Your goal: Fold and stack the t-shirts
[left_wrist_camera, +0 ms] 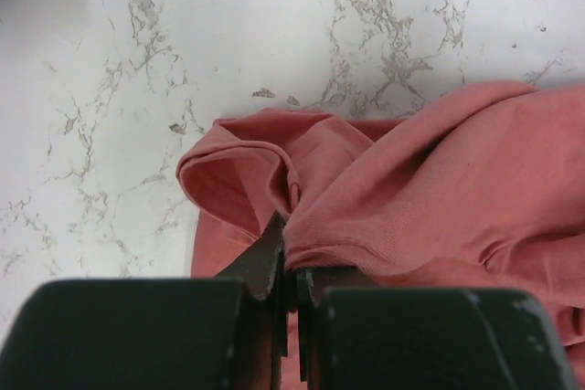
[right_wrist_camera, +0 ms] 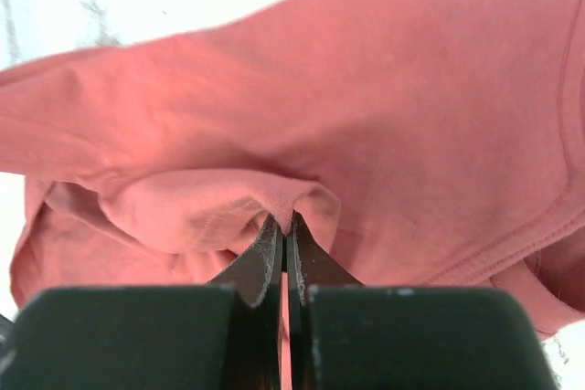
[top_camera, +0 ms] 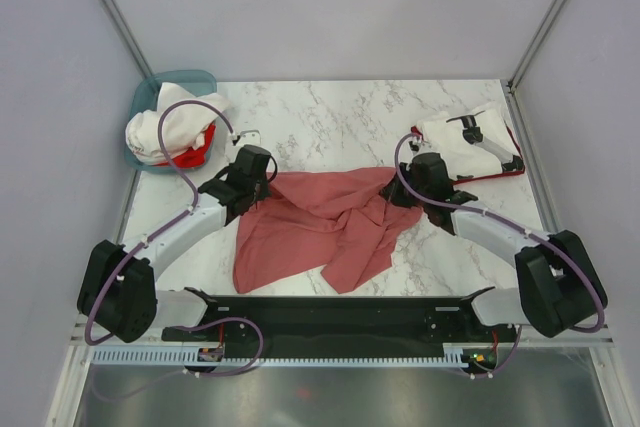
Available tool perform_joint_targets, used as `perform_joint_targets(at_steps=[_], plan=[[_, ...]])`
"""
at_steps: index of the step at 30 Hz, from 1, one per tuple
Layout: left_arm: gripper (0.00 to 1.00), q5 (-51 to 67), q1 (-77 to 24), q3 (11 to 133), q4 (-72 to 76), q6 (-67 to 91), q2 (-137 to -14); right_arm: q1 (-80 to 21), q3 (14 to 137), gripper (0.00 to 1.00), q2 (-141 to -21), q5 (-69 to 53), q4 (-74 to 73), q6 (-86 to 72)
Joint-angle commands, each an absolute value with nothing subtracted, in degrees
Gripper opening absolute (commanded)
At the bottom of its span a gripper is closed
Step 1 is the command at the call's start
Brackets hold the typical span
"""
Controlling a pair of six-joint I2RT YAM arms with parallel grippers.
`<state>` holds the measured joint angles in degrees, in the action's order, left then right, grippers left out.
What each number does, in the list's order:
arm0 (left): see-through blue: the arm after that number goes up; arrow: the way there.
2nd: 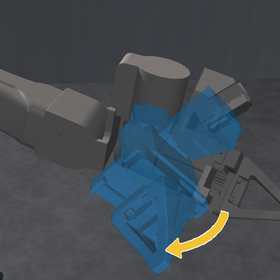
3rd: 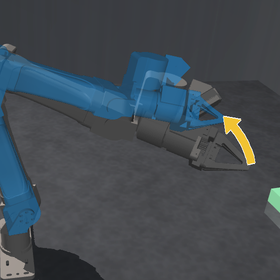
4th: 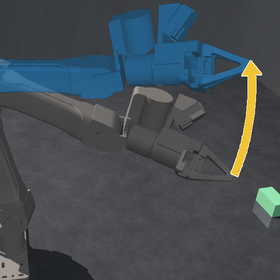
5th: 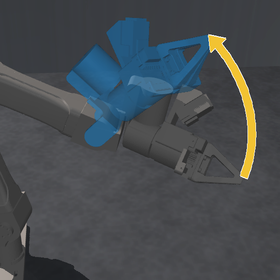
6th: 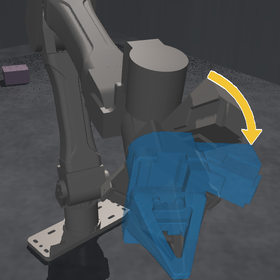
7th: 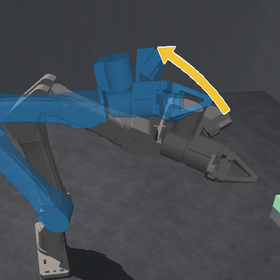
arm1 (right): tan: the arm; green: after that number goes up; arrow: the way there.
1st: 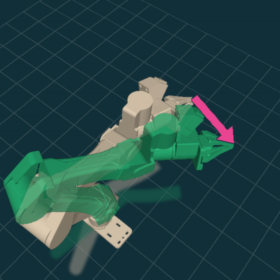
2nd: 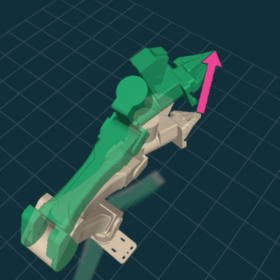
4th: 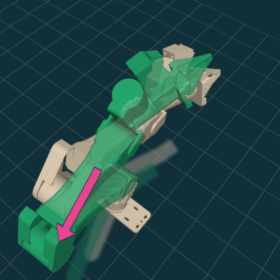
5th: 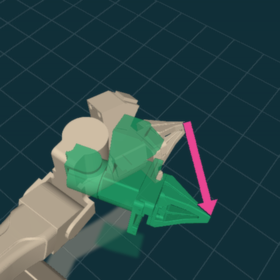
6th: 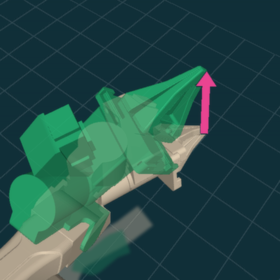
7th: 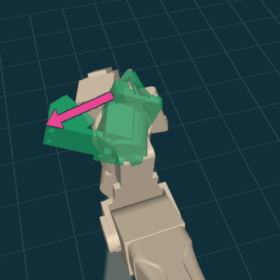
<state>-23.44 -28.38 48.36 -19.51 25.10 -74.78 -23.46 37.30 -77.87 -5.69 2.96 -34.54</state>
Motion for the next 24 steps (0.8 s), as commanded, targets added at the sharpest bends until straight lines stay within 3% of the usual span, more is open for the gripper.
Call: perform_joint_targets(at_steps=[1, 10, 14, 24], plan=[[0.02, -23.82, -28.56, 48.43, -17.14, 26.89, -73.92, -23.29, 40.52, 0.0, -74.54, -5.1, 3.78, -33.14], [0.02, -23.2, -28.48, 47.9, -16.26, 27.07, -73.21, -23.29, 46.57, 0.0, -65.57, -6.33, -3.42, -31.56], [0.02, -22.68, -28.48, 48.07, -16.17, 26.81, -73.13, -23.29, 48.87, 0.0, -63.81, -12.71, -6.85, -32.07], [0.02, -22.76, -28.56, 48.34, -16.08, 26.54, -72.77, -23.99, 30.61, 0.0, -59.25, -26.62, -1.5, -39.01]])
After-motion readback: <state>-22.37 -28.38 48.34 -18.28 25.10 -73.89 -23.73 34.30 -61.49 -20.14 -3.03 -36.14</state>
